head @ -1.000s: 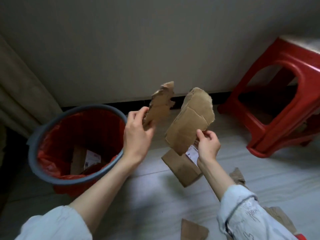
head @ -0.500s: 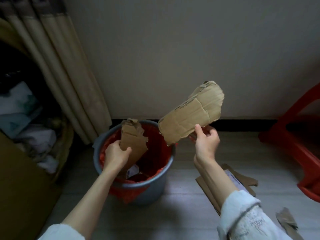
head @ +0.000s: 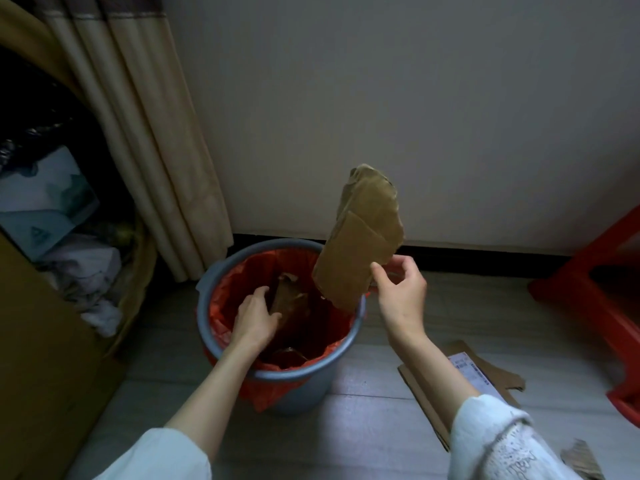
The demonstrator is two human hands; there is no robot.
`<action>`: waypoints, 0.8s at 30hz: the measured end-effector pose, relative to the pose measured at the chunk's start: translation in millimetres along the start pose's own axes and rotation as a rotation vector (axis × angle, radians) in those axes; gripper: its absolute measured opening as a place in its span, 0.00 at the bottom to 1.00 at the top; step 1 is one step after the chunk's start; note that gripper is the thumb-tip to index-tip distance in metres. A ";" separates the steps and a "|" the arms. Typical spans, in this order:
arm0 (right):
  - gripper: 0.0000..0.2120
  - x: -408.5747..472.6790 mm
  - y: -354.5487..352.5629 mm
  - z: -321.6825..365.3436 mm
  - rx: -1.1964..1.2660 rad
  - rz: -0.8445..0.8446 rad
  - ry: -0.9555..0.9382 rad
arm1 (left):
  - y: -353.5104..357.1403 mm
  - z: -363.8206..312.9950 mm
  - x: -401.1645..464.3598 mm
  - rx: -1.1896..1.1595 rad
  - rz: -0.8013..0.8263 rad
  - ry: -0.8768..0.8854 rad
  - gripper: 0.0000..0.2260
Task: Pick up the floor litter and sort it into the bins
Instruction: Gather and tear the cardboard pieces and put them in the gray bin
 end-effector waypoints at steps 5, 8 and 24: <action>0.02 -5.5 22.9 -4.7 -0.237 0.186 -0.052 | -38.3 -8.9 -5.9 -0.116 -0.258 0.103 0.18; 0.03 -8.6 41.0 -0.2 -0.395 0.277 -0.139 | -58.1 -9.8 -11.7 -0.065 -0.375 0.179 0.17; 0.07 -36.2 106.8 -6.3 -0.864 0.520 -0.244 | -55.0 25.1 -15.0 0.216 -0.404 0.065 0.26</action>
Point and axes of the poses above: each hand's wrist, its own x-axis towards the middle knuckle, its own y-axis out of the palm, z = x × y, the point moved 10 cm from there along x, towards the middle knuckle, and after that the axes turned 9 degrees about -y, right-handed, at the moved point
